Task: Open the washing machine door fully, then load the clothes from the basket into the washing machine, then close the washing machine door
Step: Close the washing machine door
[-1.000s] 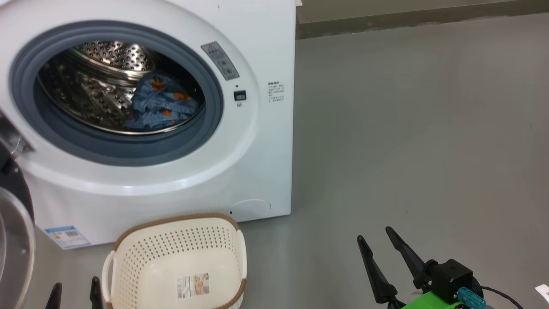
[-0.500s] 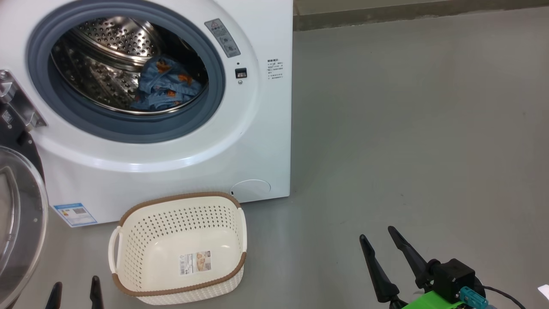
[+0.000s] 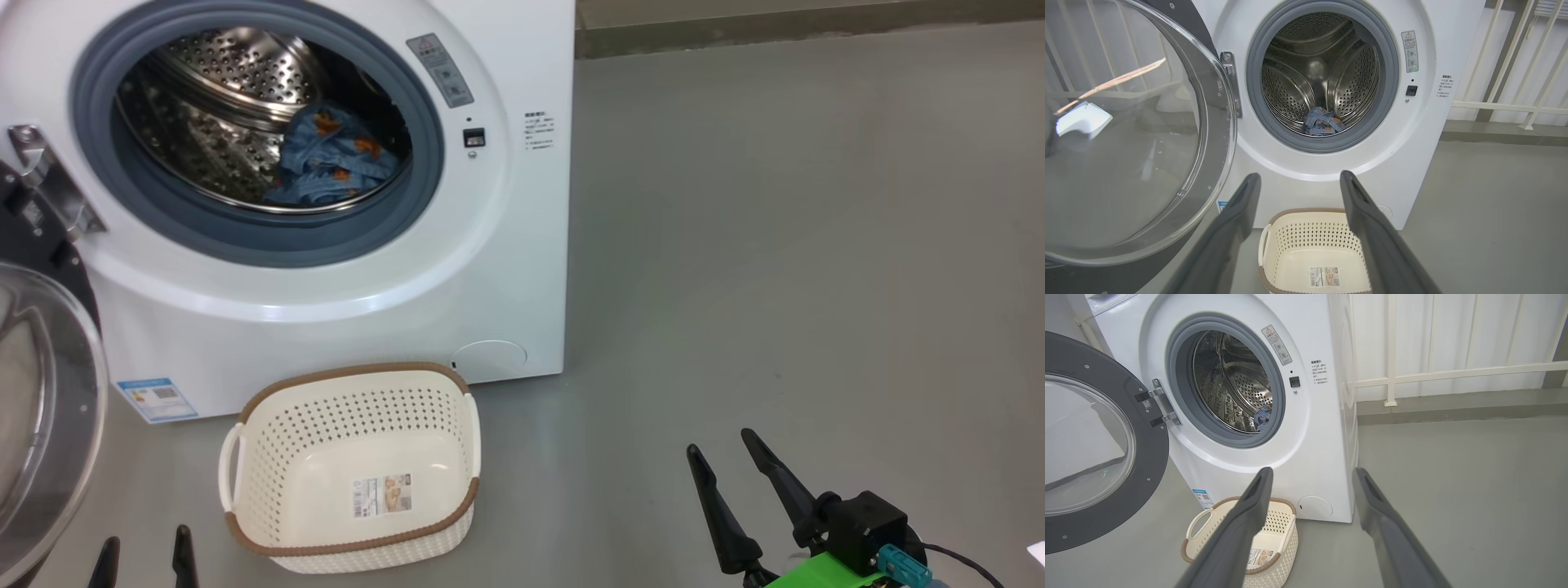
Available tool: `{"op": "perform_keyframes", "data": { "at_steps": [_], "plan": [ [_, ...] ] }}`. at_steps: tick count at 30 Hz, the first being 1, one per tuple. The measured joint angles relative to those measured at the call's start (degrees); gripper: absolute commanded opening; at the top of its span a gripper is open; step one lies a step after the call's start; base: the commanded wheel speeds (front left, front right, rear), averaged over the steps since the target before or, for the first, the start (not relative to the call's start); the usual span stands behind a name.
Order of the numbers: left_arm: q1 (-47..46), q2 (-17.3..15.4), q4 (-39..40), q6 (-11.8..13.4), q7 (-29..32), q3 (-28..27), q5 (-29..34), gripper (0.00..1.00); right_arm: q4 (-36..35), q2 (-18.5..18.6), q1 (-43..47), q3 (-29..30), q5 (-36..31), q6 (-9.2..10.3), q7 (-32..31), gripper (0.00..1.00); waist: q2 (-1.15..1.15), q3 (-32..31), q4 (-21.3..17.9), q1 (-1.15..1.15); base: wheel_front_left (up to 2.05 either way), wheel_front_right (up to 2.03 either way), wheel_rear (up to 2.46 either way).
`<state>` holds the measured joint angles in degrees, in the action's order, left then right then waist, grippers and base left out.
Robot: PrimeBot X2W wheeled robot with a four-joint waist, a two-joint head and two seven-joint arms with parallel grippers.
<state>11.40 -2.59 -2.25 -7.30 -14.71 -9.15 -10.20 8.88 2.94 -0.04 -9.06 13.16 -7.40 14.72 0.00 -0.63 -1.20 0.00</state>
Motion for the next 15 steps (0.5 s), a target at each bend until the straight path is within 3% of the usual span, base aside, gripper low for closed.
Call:
{"op": "perform_keyframes", "data": {
  "at_steps": [15],
  "plan": [
    [0.03,0.03,-1.62,-0.01,0.0,-1.13,-0.16,1.0,0.14,0.0,0.02,-0.33,-0.52,0.0,0.0,1.0,0.0,-0.84,7.29,0.0,0.0,0.0,0.0]
  ]
}}
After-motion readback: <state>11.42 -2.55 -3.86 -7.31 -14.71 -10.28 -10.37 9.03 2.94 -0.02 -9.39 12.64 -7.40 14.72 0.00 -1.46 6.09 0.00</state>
